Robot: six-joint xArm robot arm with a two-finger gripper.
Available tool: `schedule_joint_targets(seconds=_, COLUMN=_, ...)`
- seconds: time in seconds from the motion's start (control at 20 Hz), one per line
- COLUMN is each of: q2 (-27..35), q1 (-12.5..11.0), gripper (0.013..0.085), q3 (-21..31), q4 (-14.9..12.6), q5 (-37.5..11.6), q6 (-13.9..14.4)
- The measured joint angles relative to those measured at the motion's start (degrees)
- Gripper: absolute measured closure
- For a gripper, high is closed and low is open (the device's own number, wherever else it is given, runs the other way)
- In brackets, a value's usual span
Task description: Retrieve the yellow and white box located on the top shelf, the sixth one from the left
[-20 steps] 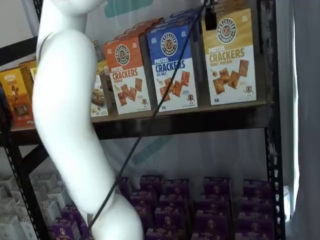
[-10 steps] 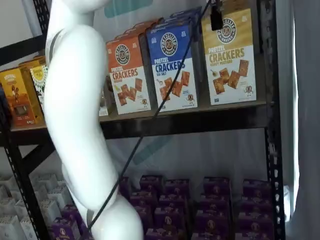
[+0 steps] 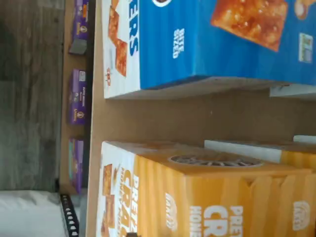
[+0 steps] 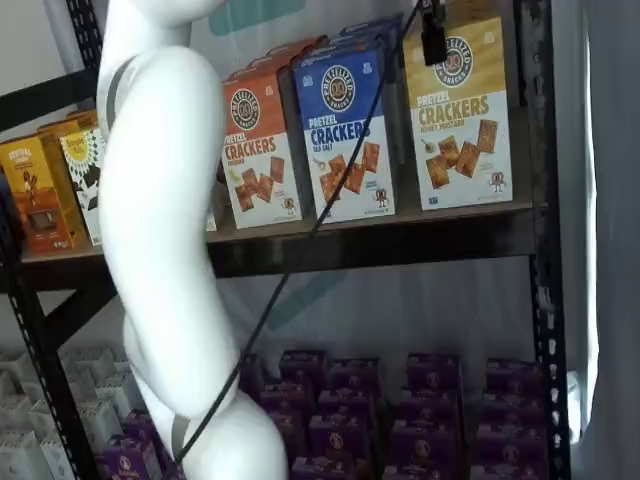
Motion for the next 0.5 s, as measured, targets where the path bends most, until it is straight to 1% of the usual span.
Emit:
schedule_joint_targets(seconds=0.2, q2=-0.18, q1=0.87, gripper=0.0130, q3=0.36, q4=-1.12, q5=0.41, q6=0.68)
schedule_joint_targets(seconds=0.5, q2=1.06, q1=1.92, gripper=0.0130, q3=-2.19, q4=-3.10, q5=3.71, q6=1.68)
